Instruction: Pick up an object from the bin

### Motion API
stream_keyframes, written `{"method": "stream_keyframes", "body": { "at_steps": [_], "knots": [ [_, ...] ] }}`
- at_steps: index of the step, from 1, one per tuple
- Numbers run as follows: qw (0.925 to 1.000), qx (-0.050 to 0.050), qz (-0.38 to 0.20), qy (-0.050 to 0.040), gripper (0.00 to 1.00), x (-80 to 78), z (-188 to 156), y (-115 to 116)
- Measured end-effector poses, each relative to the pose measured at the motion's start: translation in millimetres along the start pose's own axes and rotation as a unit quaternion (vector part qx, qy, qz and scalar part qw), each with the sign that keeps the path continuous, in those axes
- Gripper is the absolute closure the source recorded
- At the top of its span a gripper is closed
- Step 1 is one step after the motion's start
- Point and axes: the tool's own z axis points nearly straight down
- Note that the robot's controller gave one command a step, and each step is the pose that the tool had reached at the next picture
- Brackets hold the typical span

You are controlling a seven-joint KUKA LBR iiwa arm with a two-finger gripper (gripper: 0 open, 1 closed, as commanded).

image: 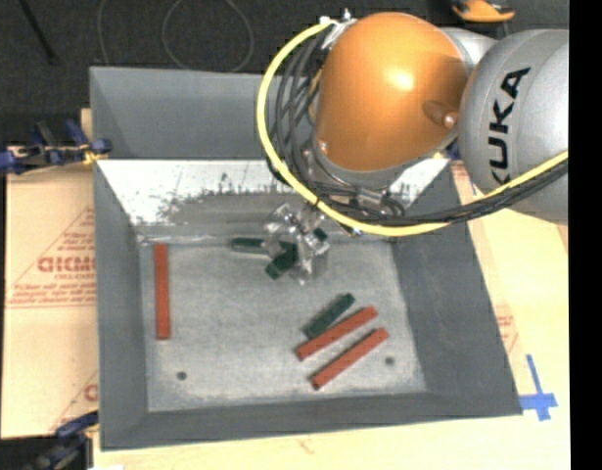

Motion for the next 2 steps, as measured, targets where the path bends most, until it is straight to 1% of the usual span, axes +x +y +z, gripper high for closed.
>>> {"method": "stream_keyframes", "body": {
  "at_steps": [1, 2],
  "knots": [
    [1.0000, 0.000, -0.002, -0.0004, 1.00, 42.9, -99.6, 21.6],
    [0.9995, -0.003, 0.032, 0.0045, 1.00, 48.5, -77.6, 73.2]
  ]
}}
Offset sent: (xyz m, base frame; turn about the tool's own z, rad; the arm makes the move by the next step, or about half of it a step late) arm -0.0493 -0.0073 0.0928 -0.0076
